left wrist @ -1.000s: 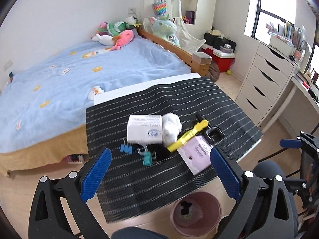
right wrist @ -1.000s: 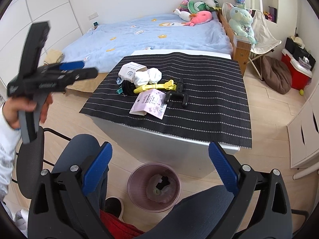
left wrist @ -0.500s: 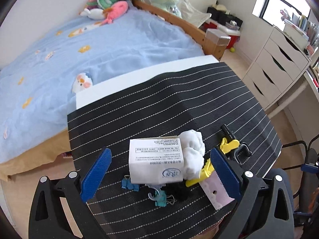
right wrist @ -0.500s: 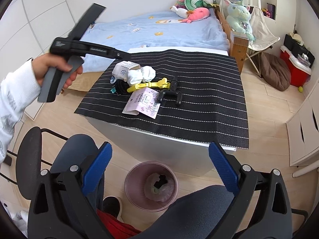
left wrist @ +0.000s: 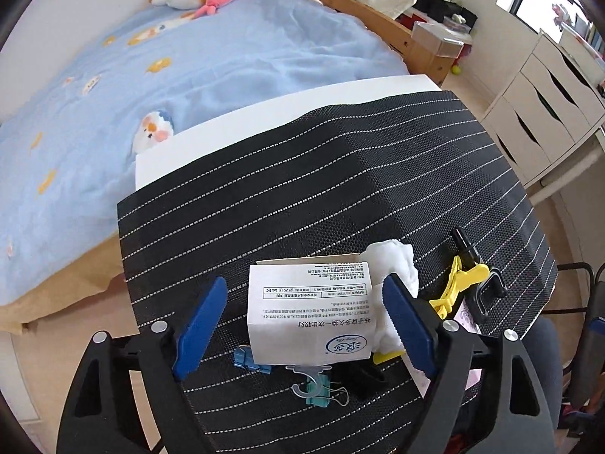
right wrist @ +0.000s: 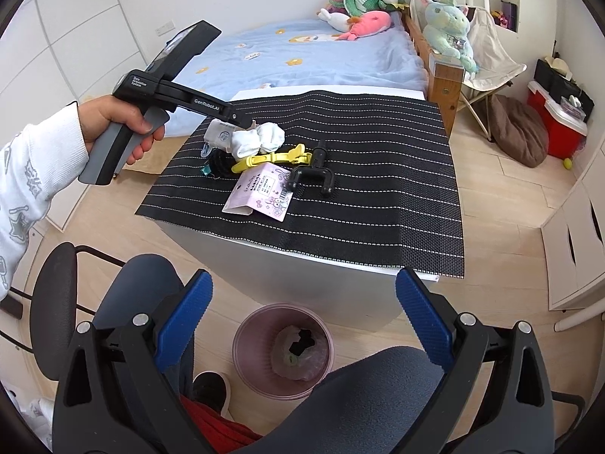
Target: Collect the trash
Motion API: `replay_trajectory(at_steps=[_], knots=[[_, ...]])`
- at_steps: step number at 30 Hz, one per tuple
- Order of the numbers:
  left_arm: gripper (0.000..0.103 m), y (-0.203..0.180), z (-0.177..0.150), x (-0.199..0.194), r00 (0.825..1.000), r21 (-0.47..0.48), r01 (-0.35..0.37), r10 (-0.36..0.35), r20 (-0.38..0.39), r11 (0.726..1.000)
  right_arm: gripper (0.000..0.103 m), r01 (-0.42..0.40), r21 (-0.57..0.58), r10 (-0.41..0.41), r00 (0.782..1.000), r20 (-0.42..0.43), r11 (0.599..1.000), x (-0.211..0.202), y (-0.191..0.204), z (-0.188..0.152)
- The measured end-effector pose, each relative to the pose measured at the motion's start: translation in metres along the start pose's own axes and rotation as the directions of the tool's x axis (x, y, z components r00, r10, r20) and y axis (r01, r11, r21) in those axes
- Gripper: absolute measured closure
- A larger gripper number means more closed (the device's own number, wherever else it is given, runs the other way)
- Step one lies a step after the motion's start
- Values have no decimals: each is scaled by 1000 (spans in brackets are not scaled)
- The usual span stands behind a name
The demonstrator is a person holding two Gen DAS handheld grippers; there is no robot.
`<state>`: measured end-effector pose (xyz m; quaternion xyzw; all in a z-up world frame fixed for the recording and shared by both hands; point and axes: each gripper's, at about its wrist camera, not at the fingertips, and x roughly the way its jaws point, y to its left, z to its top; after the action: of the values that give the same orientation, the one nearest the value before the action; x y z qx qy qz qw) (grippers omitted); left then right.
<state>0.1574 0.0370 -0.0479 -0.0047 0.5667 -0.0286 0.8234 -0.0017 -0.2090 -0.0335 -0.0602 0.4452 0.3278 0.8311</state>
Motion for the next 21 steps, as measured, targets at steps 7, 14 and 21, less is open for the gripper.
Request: replay_trajectory(at_steps=[7, 14, 21], knots=[[37, 0, 0, 4, 1000, -1, 6, -6, -5, 1000, 7, -1, 3, 1, 1000, -4, 1000, 2, 1, 0], [39, 0, -2, 0, 1000, -3, 14, -14, 17, 1000, 7, -4, 5, 4, 1000, -5, 1000, 3, 2, 0], [39, 0, -3, -20, 998, -7, 18, -18, 64, 1000, 7, -2, 6, 2, 1000, 4, 1000, 2, 1, 2]])
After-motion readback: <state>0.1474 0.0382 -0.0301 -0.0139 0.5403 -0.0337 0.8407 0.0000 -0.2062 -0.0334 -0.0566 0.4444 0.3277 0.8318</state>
